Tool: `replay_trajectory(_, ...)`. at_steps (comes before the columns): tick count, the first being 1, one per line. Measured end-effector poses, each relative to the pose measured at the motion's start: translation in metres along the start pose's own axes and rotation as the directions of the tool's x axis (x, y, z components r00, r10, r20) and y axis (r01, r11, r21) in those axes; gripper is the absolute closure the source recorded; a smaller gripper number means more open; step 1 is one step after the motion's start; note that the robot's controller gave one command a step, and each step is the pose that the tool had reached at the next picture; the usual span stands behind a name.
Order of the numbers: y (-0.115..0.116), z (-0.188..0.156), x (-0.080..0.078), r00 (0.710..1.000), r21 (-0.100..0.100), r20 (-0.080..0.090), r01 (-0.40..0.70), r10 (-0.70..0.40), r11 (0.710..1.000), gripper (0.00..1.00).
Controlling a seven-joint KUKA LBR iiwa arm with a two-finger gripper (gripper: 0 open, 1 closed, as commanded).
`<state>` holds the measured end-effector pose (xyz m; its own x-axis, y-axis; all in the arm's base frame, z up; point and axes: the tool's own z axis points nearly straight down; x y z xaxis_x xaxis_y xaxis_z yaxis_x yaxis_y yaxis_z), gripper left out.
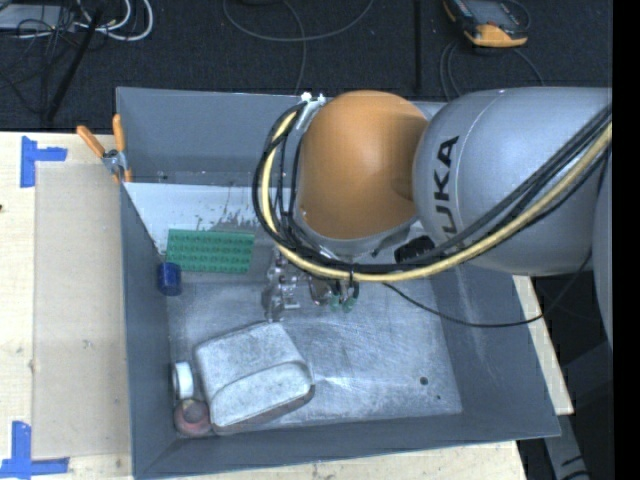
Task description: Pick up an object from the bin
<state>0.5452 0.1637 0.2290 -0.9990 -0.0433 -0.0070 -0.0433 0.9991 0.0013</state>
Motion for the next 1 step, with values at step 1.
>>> replay_trajectory(1, -0.0095, 0.0863, 0.0009, 0.968, 0.006, -0.014, -0.249, 0.250, 0.968, 1.00)
